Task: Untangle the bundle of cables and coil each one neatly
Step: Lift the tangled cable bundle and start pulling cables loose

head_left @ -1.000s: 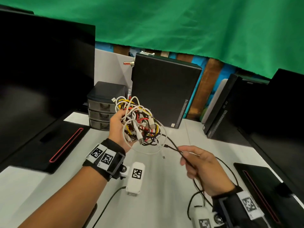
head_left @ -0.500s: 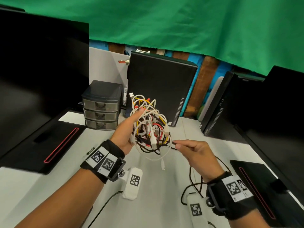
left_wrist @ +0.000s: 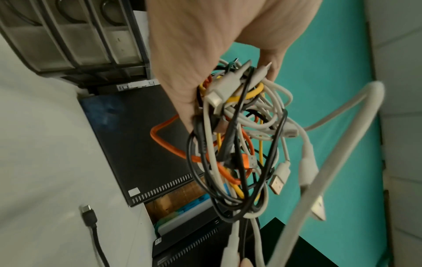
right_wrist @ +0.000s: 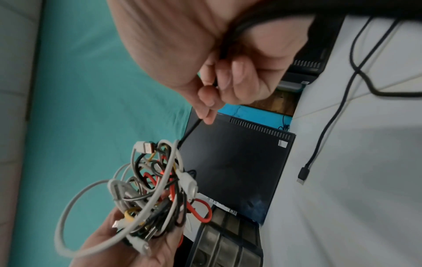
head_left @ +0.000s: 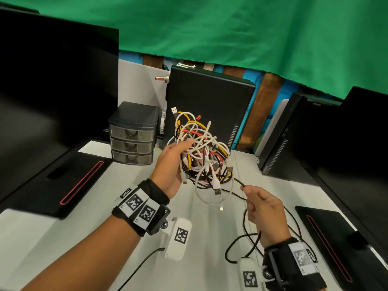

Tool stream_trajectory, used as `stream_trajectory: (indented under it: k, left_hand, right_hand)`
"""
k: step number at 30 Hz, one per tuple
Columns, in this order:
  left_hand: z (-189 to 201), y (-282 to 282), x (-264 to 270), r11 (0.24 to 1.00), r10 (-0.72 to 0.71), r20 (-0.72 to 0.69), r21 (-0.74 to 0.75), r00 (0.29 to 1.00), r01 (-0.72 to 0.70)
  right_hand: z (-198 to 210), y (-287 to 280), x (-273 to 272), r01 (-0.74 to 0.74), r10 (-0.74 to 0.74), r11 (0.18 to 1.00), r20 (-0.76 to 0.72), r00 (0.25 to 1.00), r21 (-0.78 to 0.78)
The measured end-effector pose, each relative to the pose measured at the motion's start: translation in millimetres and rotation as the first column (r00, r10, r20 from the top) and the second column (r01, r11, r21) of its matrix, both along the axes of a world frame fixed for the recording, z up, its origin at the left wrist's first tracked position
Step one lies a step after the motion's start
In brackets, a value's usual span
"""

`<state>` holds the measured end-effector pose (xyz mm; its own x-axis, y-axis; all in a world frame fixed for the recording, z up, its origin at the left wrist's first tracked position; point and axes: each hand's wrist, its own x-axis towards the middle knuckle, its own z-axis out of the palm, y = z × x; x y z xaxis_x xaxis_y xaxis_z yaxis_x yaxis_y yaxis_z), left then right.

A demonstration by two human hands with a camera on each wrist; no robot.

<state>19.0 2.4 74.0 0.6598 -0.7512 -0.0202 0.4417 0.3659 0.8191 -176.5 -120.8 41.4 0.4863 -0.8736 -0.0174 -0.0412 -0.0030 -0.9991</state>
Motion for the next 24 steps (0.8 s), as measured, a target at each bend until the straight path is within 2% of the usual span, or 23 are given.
stream_trajectory:
  k: [11, 22, 24]
  left_hand:
    - [3, 5, -6, 1.000, -0.010, -0.023, -0.023, 1.000, 0.010]
    - [2, 4, -14, 0.998, -0.055, -0.003, -0.002, 0.998, 0.055]
    - [0, 2, -14, 0.999, -0.049, -0.006, 0.015, 0.999, 0.050]
  right_hand:
    - [5, 7, 3, -0.096, 0.096, 0.995, -0.023, 0.995, 0.000]
    - [21, 8, 11, -0.173, 0.166, 0.978, -0.071, 0.984, -0.115]
    - [23, 6, 10, -0.188, 0.167, 0.963, -0.119, 0.979, -0.191]
